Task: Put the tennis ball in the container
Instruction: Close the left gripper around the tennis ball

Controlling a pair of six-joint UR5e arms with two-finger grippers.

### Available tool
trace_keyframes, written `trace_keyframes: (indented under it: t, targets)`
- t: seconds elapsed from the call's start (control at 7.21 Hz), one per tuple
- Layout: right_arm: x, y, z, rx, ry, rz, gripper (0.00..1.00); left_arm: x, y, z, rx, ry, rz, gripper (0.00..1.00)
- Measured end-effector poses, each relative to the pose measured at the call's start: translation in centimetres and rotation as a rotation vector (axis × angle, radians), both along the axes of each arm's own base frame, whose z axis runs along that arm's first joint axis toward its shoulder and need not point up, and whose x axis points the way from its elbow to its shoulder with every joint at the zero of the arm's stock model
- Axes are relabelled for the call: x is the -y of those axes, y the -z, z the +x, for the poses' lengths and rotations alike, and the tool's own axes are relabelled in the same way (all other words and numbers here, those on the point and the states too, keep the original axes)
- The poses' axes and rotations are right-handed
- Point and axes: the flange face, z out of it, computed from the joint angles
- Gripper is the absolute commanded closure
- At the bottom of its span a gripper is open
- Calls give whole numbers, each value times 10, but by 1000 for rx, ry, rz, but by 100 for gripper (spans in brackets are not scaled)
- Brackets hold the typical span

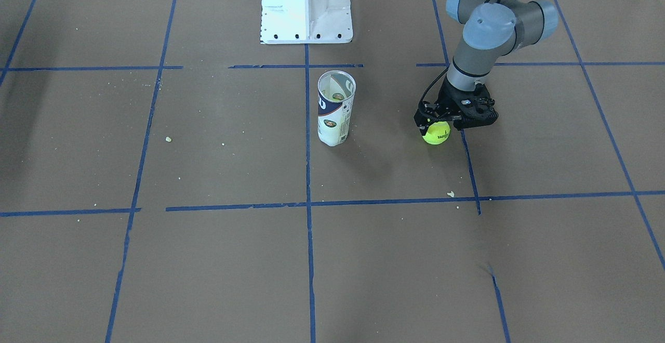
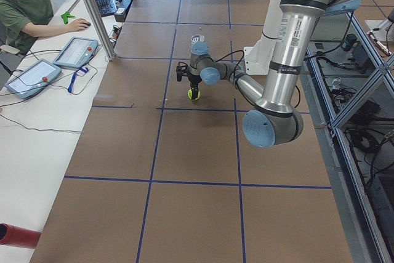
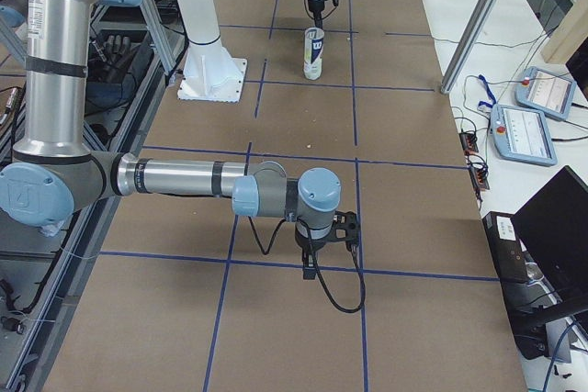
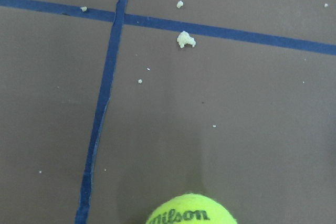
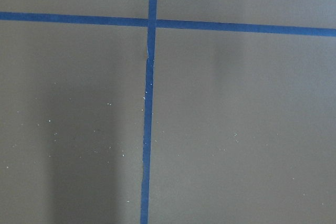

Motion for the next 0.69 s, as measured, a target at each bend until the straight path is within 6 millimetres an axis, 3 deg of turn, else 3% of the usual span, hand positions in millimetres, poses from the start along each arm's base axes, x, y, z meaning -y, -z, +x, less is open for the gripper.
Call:
trace_keyframes:
  t: [0.14, 0.28, 0.42, 0.69]
  targets:
    - [0, 0, 0, 0, 0, 0, 0, -3, -4, 9, 9, -10, -2, 6]
    - [0, 0, 0, 0, 0, 0, 0, -4, -6, 14, 15, -14, -4, 66]
    - [0, 0, 0, 0, 0, 0, 0, -4, -7, 16, 17, -14, -5, 89]
    - [0, 0, 0, 0, 0, 0, 0, -5, 0, 14, 4, -7, -3, 98]
